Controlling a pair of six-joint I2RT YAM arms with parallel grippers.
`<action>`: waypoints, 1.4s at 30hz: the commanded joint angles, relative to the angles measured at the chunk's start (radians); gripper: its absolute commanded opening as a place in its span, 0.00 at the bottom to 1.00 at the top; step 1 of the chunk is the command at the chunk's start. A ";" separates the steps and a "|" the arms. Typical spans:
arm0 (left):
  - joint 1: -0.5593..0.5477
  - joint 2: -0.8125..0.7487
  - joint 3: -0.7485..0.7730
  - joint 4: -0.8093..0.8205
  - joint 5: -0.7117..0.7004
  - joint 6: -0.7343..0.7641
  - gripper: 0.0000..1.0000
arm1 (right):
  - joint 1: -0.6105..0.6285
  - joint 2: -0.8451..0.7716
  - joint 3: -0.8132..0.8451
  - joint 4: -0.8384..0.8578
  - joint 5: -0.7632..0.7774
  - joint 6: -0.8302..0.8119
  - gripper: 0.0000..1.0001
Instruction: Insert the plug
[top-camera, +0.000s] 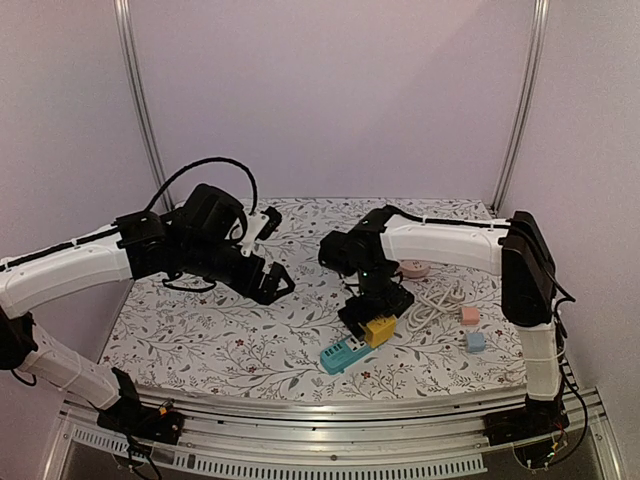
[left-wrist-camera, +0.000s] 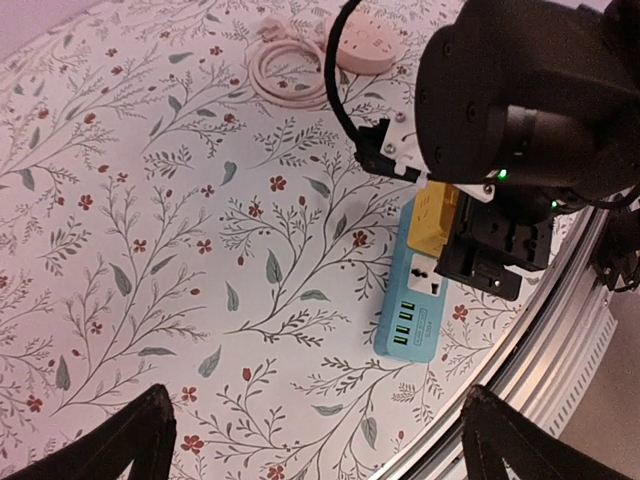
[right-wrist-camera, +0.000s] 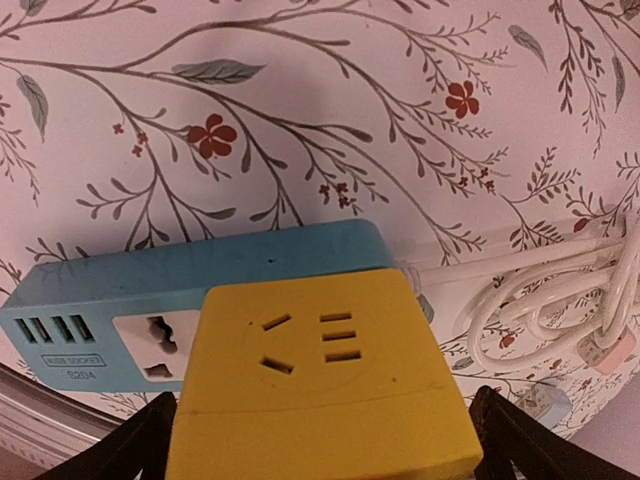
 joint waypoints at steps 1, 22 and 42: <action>-0.013 0.007 0.025 -0.014 0.001 0.015 0.99 | -0.005 -0.065 0.054 -0.050 -0.007 0.018 0.99; -0.013 0.002 0.162 -0.102 -0.156 0.035 0.99 | -0.063 -0.200 0.156 -0.024 0.137 0.061 0.99; -0.009 0.016 0.262 -0.084 -0.381 0.037 0.99 | -0.281 -0.502 -0.022 -0.034 0.088 0.333 0.99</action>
